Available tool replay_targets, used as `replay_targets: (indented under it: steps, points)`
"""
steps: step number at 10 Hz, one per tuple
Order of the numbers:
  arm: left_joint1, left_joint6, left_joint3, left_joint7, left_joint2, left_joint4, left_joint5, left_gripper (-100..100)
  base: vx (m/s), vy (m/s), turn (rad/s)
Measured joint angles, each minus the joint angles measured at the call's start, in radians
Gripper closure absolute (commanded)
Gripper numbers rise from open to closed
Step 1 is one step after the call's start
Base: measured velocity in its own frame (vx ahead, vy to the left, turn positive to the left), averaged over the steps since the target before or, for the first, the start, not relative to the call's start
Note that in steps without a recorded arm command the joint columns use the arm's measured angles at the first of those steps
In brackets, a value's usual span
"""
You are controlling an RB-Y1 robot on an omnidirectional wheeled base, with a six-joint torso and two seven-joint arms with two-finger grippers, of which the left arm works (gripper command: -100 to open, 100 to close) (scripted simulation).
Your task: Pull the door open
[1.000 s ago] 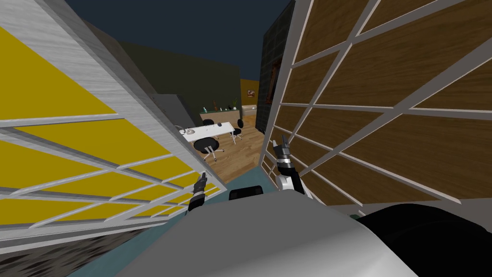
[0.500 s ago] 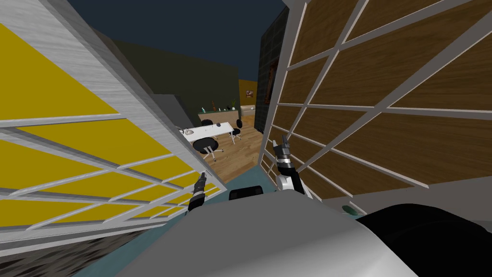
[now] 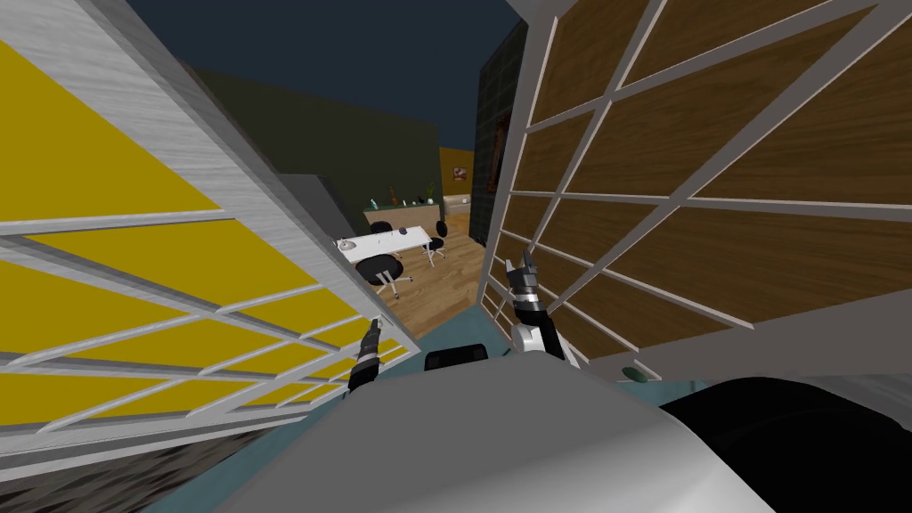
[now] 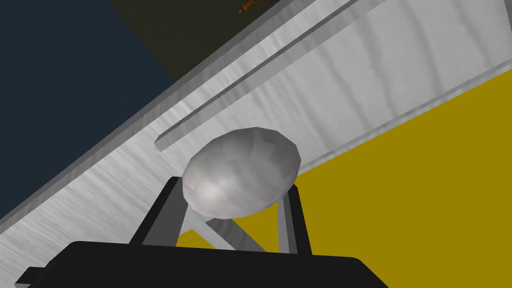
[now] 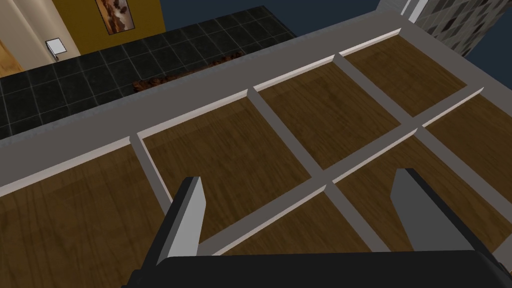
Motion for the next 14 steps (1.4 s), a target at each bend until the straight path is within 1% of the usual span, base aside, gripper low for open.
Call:
replay_targets:
  steps: [1, 4, 7, 8, 9, 10, 11, 13, 14]
  points:
    - [-0.003, -0.001, -0.007, 0.029, 0.005, 0.005, 0.016, 100, -0.046, 0.014, -0.044]
    - [-0.005, -0.002, -0.019, 0.097, 0.01, 0.009, 0.042, 100, -0.039, 0.011, -0.049]
    - [-0.014, -0.004, -0.033, 0.166, 0.02, 0.021, 0.071, 100, -0.045, 0.009, -0.06]
    - [-0.009, 0.001, -0.04, 0.194, 0.024, 0.013, 0.088, 100, -0.045, 0.013, -0.042]
    - [-0.013, -0.001, -0.044, 0.218, 0.026, 0.02, 0.096, 100, -0.048, 0.01, -0.04]
    - [-0.011, 0.001, -0.051, 0.245, 0.029, 0.016, 0.108, 100, -0.039, 0.008, -0.026]
    - [-0.005, 0.008, -0.054, 0.264, 0.028, 0.005, 0.115, 100, -0.036, 0.008, -0.062]
    - [-0.014, -0.001, -0.067, 0.32, 0.04, 0.028, 0.144, 100, -0.057, 0.013, -0.071]
    - [-0.022, -0.004, -0.071, 0.343, 0.041, 0.037, 0.152, 100, -0.05, 0.005, -0.057]
